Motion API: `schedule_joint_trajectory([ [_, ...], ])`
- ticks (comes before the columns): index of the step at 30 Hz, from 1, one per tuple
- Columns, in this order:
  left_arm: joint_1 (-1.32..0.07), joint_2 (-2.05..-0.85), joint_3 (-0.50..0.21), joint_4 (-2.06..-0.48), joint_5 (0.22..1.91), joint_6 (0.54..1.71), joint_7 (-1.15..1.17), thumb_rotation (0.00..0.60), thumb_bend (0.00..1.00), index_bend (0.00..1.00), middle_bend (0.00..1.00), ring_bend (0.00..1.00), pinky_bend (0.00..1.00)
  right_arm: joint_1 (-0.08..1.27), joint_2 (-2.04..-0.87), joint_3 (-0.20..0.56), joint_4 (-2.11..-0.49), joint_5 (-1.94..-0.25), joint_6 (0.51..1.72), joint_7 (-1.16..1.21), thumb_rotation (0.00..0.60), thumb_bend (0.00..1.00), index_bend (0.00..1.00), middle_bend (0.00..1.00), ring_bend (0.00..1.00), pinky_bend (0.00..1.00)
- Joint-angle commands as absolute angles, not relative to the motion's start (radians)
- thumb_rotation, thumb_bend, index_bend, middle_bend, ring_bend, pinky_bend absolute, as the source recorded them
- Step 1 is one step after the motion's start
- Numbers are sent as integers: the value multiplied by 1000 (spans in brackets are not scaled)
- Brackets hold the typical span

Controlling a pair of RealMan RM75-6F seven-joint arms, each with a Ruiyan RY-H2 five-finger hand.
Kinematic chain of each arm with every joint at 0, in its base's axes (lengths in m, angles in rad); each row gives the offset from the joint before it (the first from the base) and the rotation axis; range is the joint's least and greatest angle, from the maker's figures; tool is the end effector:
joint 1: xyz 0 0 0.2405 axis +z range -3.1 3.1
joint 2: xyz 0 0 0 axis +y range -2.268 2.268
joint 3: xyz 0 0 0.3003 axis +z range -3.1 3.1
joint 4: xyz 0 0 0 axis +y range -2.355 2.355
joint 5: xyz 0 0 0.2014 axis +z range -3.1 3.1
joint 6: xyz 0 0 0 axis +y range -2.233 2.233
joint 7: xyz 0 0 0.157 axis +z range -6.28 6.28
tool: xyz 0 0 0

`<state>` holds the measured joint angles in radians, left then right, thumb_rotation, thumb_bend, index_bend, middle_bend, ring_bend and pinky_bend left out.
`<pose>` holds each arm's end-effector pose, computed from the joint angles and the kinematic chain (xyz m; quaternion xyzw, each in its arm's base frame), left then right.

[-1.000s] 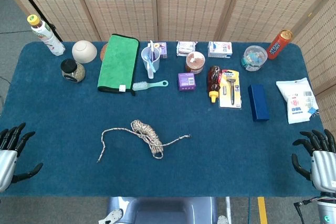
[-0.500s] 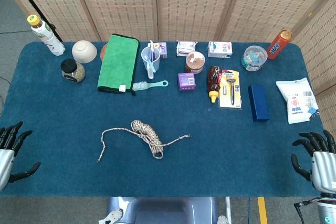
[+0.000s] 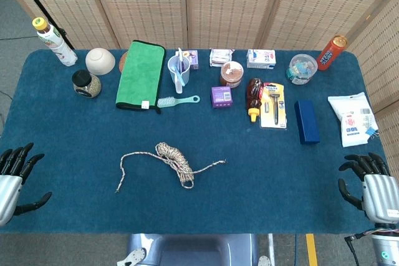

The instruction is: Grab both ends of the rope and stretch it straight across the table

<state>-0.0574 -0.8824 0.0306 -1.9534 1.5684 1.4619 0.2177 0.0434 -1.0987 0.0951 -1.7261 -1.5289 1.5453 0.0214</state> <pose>-0.2919 0.1668 0.2195 -0.6509 -0.3735 -0.3305 0.5724 -0.3226 -0.1896 0.1980 0.5542 -0.3952 0.4482 0.5795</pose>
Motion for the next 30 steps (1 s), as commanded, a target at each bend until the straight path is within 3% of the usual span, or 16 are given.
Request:
schedule_joint_trajectory([
  [1, -67, -878, 25, -1960, 1570, 1454, 226, 449, 192, 167, 0, 0, 0, 75, -1105, 103, -1734, -1539, 1508, 45, 600, 437, 458, 314, 254, 137],
  [16, -135, -864, -26, -1996, 1542, 1401, 295, 447, 192, 167, 0, 0, 0, 296, -1215, 137, -1683, -1529, 1226, 103, 600, 437, 500, 313, 225, 133],
  [25, -172, -862, -47, -2027, 1521, 1368, 353, 448, 192, 167, 0, 0, 0, 415, -1324, 155, -1617, -1504, 1098, 98, 600, 437, 489, 307, 195, 67],
  [30, -180, -859, -53, -2028, 1504, 1362, 361, 447, 192, 167, 0, 0, 0, 464, -1376, 157, -1581, -1486, 1049, 77, 600, 438, 473, 258, 128, 4],
])
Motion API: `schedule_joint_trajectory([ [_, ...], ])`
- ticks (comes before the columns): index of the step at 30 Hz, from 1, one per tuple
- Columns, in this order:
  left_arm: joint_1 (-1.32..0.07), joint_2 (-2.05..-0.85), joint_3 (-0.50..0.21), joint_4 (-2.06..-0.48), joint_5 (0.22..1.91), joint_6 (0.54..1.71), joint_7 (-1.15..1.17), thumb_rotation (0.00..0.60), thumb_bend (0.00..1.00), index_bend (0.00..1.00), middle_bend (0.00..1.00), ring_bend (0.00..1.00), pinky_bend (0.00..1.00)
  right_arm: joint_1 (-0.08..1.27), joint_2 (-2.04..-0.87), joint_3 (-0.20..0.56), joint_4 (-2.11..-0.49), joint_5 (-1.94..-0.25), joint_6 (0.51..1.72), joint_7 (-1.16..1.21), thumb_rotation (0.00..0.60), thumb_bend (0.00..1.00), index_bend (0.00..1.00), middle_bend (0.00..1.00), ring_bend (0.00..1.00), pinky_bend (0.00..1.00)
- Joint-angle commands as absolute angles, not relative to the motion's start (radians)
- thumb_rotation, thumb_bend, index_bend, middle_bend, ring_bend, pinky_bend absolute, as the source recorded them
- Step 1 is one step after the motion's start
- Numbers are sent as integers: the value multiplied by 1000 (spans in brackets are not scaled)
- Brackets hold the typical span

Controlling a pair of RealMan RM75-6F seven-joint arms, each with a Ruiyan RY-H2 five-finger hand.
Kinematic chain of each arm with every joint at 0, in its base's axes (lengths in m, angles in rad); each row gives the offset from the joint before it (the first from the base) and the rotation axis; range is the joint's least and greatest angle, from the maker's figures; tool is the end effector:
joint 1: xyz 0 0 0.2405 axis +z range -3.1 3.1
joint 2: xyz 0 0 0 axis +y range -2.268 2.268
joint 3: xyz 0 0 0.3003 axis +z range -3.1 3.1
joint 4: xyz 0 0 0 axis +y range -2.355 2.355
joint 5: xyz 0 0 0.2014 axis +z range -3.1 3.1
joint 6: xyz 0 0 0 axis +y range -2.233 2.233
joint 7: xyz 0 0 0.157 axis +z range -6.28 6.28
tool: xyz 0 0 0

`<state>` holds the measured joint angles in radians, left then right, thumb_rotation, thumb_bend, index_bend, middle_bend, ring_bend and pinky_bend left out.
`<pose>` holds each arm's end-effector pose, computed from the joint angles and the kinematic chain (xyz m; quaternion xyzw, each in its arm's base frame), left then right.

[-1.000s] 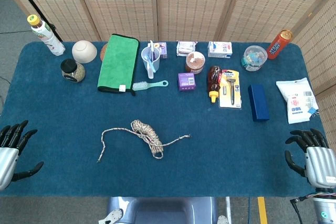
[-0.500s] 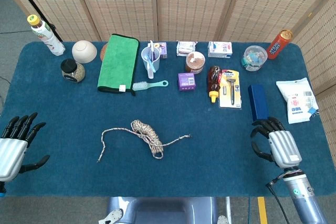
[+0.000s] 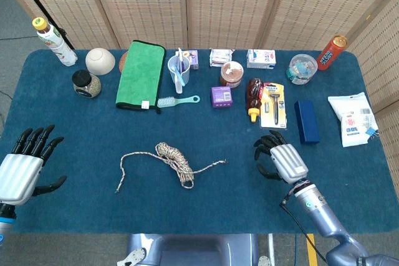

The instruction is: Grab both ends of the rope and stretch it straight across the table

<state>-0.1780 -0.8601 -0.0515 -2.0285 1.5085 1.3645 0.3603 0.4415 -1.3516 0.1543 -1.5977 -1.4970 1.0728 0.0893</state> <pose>-0.2563 0.2129 0.2189 -0.6881 -0.3145 -0.3298 0.5647 -0.2407 -0.3111 0.0603 0.6796 -0.4449 0.4531 0.3674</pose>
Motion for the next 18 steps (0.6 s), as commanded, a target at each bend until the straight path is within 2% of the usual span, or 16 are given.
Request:
schedule_joint_trajectory([
  [1, -181, -860, -53, -2027, 1501, 1361, 360, 447, 192, 167, 0, 0, 0, 475, -1389, 159, -1572, -1482, 1042, 70, 600, 438, 466, 237, 98, 0],
  [5, -182, -859, -51, -2023, 1495, 1360, 353, 448, 192, 167, 0, 0, 0, 507, -1436, 164, -1535, -1468, 1023, 55, 600, 437, 429, 116, 3, 0],
  [8, -181, -856, -50, -2021, 1493, 1361, 345, 448, 192, 167, 0, 0, 0, 522, -1461, 165, -1508, -1460, 1014, 46, 600, 438, 394, 65, 0, 0],
  [11, -178, -850, -49, -2017, 1488, 1367, 336, 449, 192, 167, 0, 0, 0, 543, -1498, 167, -1471, -1444, 995, 38, 600, 438, 378, 46, 0, 0],
  [18, -171, -838, -43, -2009, 1488, 1374, 315, 448, 192, 167, 0, 0, 0, 569, -1583, 171, -1387, -1409, 990, 19, 600, 439, 416, 29, 0, 0],
])
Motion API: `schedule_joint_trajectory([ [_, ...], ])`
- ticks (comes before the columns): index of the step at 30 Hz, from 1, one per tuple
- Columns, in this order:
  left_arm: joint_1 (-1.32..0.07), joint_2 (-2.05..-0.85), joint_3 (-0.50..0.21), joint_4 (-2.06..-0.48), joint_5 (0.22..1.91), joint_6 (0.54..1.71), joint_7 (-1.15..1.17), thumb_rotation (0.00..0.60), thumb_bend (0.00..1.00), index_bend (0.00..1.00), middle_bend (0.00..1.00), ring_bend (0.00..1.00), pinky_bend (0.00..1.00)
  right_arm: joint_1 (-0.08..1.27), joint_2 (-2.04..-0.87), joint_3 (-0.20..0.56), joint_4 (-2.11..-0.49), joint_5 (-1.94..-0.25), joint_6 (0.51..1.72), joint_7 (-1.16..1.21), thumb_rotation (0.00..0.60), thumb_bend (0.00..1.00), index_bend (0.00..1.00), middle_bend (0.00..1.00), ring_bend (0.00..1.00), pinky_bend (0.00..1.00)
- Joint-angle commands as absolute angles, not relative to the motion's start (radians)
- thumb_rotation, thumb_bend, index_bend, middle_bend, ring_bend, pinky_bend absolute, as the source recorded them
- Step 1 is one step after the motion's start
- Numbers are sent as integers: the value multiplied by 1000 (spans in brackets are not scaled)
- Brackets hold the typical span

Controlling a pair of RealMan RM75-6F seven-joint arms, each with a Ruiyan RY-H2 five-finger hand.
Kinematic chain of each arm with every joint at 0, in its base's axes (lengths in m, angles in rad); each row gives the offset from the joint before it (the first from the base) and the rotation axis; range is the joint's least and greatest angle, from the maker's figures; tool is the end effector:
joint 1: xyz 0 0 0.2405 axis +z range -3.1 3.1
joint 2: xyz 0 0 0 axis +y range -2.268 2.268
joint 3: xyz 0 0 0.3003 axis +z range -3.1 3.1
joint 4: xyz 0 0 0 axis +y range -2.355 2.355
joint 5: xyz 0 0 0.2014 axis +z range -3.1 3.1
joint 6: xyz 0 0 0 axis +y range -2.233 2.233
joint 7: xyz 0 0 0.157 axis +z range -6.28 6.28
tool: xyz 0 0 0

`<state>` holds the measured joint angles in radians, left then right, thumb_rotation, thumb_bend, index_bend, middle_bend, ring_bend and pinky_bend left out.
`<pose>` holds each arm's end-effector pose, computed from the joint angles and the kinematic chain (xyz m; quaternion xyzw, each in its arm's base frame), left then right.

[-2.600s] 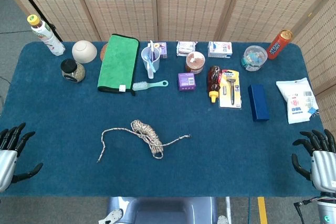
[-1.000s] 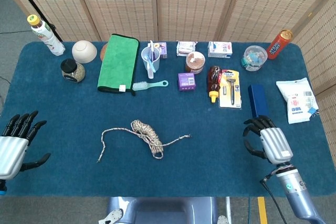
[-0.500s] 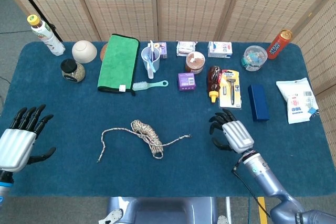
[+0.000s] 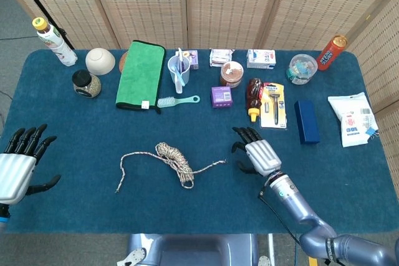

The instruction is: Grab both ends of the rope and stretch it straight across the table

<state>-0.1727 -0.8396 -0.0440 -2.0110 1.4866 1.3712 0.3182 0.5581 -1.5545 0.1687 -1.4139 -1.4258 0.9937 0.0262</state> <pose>-0.2656 0.2115 0.2272 -0.6784 -0.3269 -0.3232 0.5731 -0.2193 -0.3437 -0.0083 0.7029 -0.4369 0.4344 0.3554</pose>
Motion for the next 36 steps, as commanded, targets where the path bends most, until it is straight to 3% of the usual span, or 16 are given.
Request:
schedule_joint_trajectory([
  [1, -170, -837, -42, -2008, 1490, 1377, 311, 448, 191, 167, 0, 0, 0, 573, -1598, 171, -1373, -1405, 989, 17, 600, 439, 422, 27, 0, 0],
  [13, -159, -822, -35, -2006, 1494, 1392, 290, 449, 192, 167, 0, 0, 0, 619, -1678, 164, -1309, -1388, 966, -18, 600, 439, 459, 39, 0, 0],
  [36, -146, -809, -25, -2009, 1503, 1405, 279, 447, 192, 167, 0, 0, 0, 639, -1729, 127, -1215, -1382, 951, -16, 600, 439, 485, 71, 0, 0],
])
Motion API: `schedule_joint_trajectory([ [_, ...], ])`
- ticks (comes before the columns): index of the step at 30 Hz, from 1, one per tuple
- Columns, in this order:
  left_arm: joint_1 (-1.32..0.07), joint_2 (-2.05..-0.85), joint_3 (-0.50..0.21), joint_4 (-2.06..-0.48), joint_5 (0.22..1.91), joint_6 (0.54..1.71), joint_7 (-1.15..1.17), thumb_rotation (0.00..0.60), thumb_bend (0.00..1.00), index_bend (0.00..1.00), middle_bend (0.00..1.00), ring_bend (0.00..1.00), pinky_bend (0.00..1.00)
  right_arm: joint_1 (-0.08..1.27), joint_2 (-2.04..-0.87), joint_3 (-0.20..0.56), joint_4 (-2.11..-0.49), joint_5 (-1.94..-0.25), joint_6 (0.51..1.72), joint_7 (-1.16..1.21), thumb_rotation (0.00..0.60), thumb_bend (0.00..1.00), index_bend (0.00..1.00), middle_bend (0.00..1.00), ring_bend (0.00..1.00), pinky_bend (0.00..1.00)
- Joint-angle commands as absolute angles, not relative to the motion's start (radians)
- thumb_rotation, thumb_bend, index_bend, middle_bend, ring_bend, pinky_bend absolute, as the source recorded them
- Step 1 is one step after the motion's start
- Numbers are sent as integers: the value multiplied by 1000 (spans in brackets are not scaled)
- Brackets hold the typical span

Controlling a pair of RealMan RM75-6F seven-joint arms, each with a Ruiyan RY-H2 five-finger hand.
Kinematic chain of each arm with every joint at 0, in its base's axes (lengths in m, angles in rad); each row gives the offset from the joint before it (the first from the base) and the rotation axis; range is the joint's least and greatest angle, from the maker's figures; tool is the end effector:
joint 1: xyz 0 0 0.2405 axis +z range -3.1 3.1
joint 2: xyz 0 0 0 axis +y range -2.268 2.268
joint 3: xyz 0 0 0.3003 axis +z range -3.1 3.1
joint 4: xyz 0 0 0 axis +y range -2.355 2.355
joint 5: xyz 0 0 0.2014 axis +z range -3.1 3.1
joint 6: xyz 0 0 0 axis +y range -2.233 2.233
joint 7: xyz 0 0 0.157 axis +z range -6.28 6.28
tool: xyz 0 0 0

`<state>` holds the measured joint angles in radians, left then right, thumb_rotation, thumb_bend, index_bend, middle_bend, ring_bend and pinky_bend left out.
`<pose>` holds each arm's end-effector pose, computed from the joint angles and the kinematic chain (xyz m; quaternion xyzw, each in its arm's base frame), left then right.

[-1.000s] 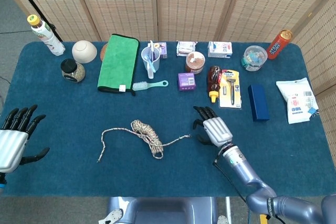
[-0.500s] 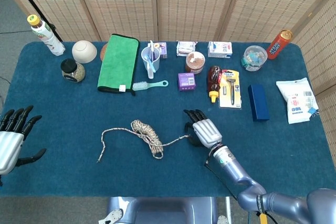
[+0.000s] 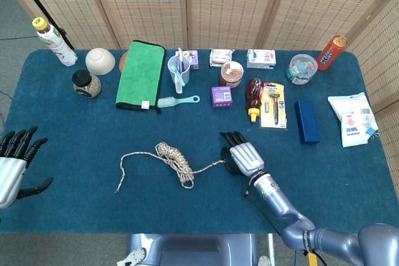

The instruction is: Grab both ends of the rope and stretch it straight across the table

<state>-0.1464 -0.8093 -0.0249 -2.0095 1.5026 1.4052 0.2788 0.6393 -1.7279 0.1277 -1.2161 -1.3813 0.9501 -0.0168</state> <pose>-0.2703 0.2013 0.2383 -0.6693 -0.3326 -0.3230 0.5806 -0.2109 -0.3541 -0.0709 0.7340 -0.4233 0.3973 0.3526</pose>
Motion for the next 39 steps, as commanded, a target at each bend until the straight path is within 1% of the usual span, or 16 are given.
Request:
schedule_joint_trajectory([
  [1, -146, -809, -24, -2009, 1503, 1405, 279, 447, 192, 167, 0, 0, 0, 640, -1730, 126, -1214, -1383, 952, -16, 600, 440, 488, 75, 0, 0],
  [20, -146, -810, -24, -1991, 1500, 1402, 262, 448, 192, 166, 0, 0, 0, 657, -1751, 129, -1203, -1369, 938, -27, 600, 440, 485, 91, 0, 0],
  [29, -145, -811, -23, -1985, 1501, 1404, 256, 447, 192, 165, 0, 0, 0, 660, -1765, 131, -1193, -1370, 946, -19, 600, 439, 594, 181, 12, 0],
  [35, -144, -810, -23, -1982, 1501, 1405, 255, 448, 192, 159, 0, 0, 0, 663, -1768, 134, -1186, -1373, 952, -15, 600, 439, 633, 223, 49, 0],
  [39, -144, -810, -23, -1981, 1501, 1406, 254, 448, 192, 159, 0, 0, 0, 663, -1763, 138, -1186, -1376, 960, -9, 600, 439, 643, 233, 61, 0],
])
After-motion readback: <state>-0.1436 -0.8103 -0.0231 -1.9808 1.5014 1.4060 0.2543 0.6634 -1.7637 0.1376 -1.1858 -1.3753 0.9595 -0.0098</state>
